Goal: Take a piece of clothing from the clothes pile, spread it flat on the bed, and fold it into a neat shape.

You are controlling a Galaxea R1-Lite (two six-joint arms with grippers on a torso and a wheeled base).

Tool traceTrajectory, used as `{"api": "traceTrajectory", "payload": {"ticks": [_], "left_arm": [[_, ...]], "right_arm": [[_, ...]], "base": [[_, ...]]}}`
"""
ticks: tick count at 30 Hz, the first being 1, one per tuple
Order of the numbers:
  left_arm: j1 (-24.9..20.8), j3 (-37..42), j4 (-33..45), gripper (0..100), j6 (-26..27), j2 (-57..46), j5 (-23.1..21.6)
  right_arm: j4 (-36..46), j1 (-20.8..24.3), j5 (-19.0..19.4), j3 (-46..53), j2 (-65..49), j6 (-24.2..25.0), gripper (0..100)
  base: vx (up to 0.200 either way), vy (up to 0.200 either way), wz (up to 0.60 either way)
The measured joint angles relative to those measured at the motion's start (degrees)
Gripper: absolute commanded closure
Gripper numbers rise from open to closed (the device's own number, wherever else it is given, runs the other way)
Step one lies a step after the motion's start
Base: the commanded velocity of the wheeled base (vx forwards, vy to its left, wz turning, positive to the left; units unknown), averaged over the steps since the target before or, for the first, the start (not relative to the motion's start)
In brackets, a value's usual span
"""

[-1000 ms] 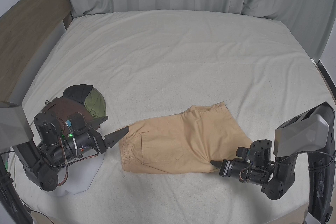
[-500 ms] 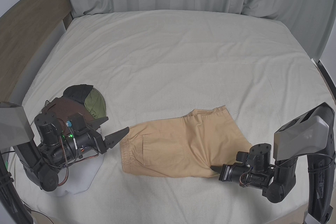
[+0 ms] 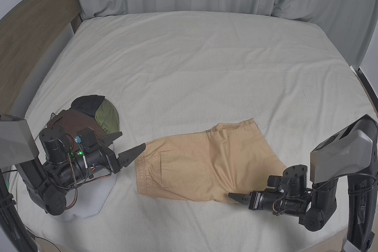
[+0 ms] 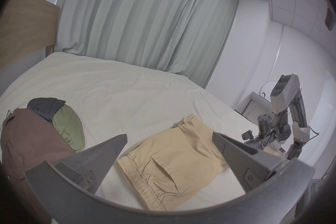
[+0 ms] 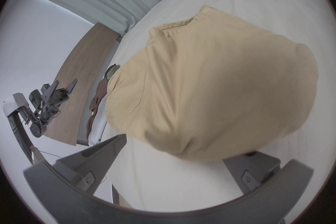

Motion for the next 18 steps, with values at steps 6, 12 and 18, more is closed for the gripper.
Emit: {"api": "traceTrajectory", "payload": {"ticks": [6, 12, 18], "left_arm": [[0.0, -0.1, 0.0, 0, 0.0, 0.0, 0.0], [-0.1, 0.0, 0.0, 0, 0.0, -0.2, 0.0], [-0.1, 0.2, 0.0, 0, 0.0, -0.3, 0.0]], "right_arm": [[0.0, 1.5, 1.7, 5.2, -4.2, 0.0, 0], [0.0, 2.6, 3.6, 10.3, -10.8, 0.1, 0], [0.0, 3.2, 7.3, 12.3, -18.1, 0.4, 0]], "base": [[0.0, 0.0, 0.0], [0.0, 0.0, 0.0], [0.0, 0.0, 0.0]]}}
